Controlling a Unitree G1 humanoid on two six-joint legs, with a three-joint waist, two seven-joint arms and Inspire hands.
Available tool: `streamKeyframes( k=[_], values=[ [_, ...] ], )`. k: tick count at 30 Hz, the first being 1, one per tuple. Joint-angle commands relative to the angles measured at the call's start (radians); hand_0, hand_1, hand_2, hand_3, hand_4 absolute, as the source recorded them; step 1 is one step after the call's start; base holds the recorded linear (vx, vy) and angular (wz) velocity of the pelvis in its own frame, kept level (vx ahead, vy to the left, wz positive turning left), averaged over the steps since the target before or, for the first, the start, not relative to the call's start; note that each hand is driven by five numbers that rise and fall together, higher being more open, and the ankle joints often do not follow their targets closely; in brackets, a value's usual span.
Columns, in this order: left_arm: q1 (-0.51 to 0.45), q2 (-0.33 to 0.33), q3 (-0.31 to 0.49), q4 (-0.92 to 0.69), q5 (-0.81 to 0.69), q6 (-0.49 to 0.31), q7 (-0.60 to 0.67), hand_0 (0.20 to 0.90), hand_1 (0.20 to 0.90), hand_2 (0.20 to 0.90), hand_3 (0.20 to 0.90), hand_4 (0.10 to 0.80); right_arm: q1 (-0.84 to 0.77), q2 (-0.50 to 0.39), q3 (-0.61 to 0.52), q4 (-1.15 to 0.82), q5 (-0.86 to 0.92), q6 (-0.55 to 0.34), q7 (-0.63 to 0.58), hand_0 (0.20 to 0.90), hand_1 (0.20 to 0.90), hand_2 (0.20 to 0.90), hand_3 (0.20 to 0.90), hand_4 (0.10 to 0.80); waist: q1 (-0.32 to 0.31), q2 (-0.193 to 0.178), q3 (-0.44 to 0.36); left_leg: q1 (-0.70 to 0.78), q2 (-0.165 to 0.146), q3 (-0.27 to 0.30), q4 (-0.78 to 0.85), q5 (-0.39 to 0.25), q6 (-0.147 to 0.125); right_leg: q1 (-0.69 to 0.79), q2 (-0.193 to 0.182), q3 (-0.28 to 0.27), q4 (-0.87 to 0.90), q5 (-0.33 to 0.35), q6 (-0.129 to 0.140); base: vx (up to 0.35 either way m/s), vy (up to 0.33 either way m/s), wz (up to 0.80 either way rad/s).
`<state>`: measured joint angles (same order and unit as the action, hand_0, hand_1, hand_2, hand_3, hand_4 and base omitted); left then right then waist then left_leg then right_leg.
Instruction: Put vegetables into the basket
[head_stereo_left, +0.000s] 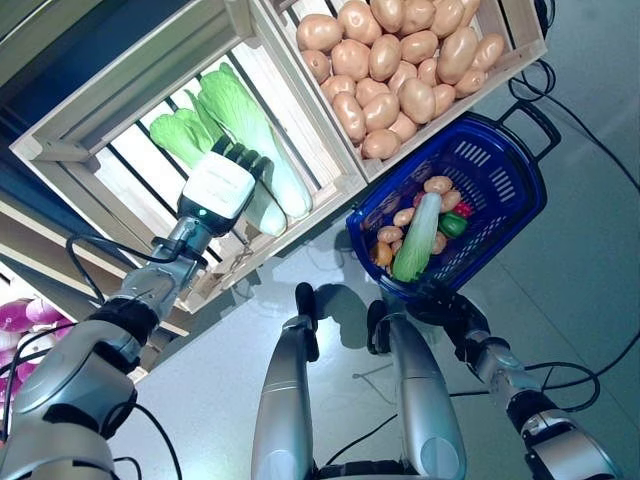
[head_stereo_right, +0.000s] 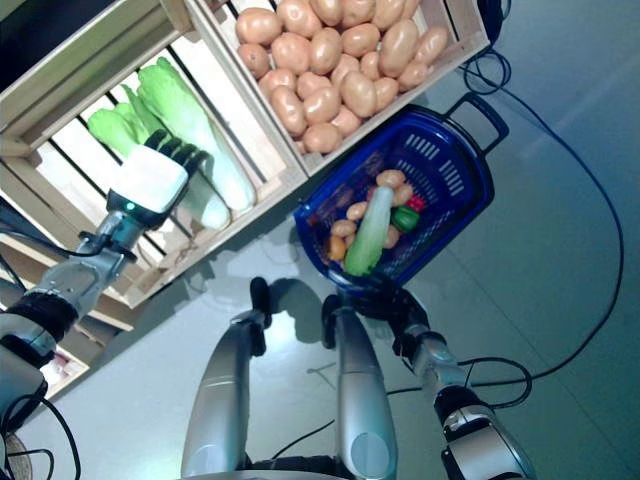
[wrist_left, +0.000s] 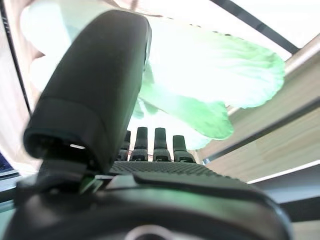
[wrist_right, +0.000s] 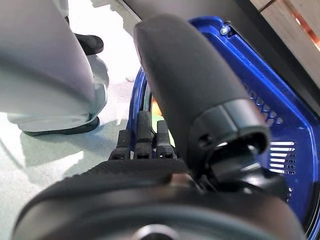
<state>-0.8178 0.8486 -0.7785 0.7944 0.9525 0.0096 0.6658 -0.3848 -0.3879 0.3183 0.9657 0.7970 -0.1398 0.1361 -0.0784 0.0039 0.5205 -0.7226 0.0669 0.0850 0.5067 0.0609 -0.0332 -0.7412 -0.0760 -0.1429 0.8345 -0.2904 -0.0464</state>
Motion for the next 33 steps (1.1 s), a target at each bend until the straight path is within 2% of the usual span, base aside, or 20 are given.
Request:
streamKeyframes(
  k=[1, 4, 7, 14, 25, 31, 32, 33],
  values=[
    [-0.024, 0.076, 0.107, -0.054, 0.028, 0.053, 0.148, 0.900, 0.900, 0.900, 0.900, 0.800, 0.093, -0.045, -0.057, -0.033, 0.047, -0.048, -0.020, 0.900, 0.900, 0.900, 0.900, 0.800, 0.004, 0.014, -0.022, -0.010, -0.011, 0.022, 0.154, -0.184, 0.012, 0.030, 0.002, 0.049, -0.139, 0.123, 0.036, 0.005, 0.003, 0.04],
    [0.009, 0.068, 0.137, -0.051, 0.006, 0.067, 0.219, 0.900, 0.900, 0.900, 0.900, 0.800, 0.100, -0.042, -0.064, -0.037, 0.040, -0.052, -0.023, 0.900, 0.900, 0.900, 0.900, 0.800, 0.011, 0.016, -0.019, -0.020, -0.014, 0.020, 0.171, -0.193, 0.015, 0.017, -0.002, 0.045, -0.114, 0.114, 0.033, 0.005, 0.002, 0.02],
    [0.046, 0.055, 0.161, -0.048, 0.038, 0.039, 0.249, 0.900, 0.900, 0.900, 0.900, 0.800, 0.106, -0.041, -0.069, -0.041, 0.029, -0.051, -0.026, 0.900, 0.900, 0.900, 0.900, 0.800, 0.015, 0.018, -0.020, -0.033, -0.015, 0.017, 0.185, -0.197, 0.018, -0.001, -0.004, 0.043, -0.090, 0.110, 0.030, 0.000, 0.000, 0.00],
    [0.063, 0.061, 0.155, -0.075, 0.049, 0.017, 0.246, 0.900, 0.900, 0.900, 0.900, 0.800, 0.108, -0.043, -0.067, -0.068, 0.025, -0.043, -0.041, 0.900, 0.900, 0.900, 0.900, 0.800, 0.020, 0.019, -0.020, -0.055, -0.015, 0.014, 0.203, -0.201, 0.022, -0.031, -0.009, 0.038, -0.060, 0.107, 0.032, 0.011, 0.004, 0.03],
    [0.154, 0.076, 0.161, -0.165, 0.055, 0.011, 0.231, 0.900, 0.900, 0.900, 0.900, 0.800, 0.118, -0.052, -0.073, -0.086, 0.021, -0.046, -0.042, 0.900, 0.900, 0.900, 0.900, 0.800, 0.027, 0.031, -0.002, -0.058, -0.020, 0.016, 0.204, -0.208, 0.016, -0.039, -0.012, 0.037, -0.055, 0.104, 0.035, 0.000, 0.000, 0.00],
    [0.141, 0.077, 0.140, -0.162, 0.081, 0.032, 0.212, 0.900, 0.900, 0.900, 0.900, 0.800, 0.109, -0.060, -0.070, -0.087, 0.020, -0.039, -0.044, 0.900, 0.900, 0.900, 0.900, 0.800, 0.023, 0.028, -0.001, -0.068, -0.014, 0.018, 0.208, -0.203, 0.016, -0.049, -0.015, 0.034, -0.047, 0.106, 0.034, 0.013, 0.003, 0.00],
    [0.121, 0.081, 0.125, -0.149, 0.096, 0.025, 0.194, 0.900, 0.900, 0.900, 0.900, 0.800, 0.104, -0.064, -0.070, -0.079, 0.022, -0.041, -0.040, 0.900, 0.900, 0.900, 0.900, 0.800, 0.021, 0.027, -0.001, -0.064, -0.012, 0.015, 0.221, -0.226, 0.011, -0.046, -0.014, 0.037, -0.033, 0.086, 0.042, 0.060, 0.014, -0.01],
    [0.112, 0.084, 0.119, -0.144, 0.098, 0.020, 0.185, 0.900, 0.900, 0.900, 0.900, 0.800, 0.101, -0.066, -0.069, -0.077, 0.022, -0.042, -0.040, 0.900, 0.900, 0.900, 0.900, 0.800, 0.019, 0.027, -0.001, -0.070, -0.010, 0.015, 0.222, -0.222, 0.013, -0.052, -0.015, 0.036, -0.031, 0.090, 0.040, 0.071, 0.017, 0.00]
  ],
)
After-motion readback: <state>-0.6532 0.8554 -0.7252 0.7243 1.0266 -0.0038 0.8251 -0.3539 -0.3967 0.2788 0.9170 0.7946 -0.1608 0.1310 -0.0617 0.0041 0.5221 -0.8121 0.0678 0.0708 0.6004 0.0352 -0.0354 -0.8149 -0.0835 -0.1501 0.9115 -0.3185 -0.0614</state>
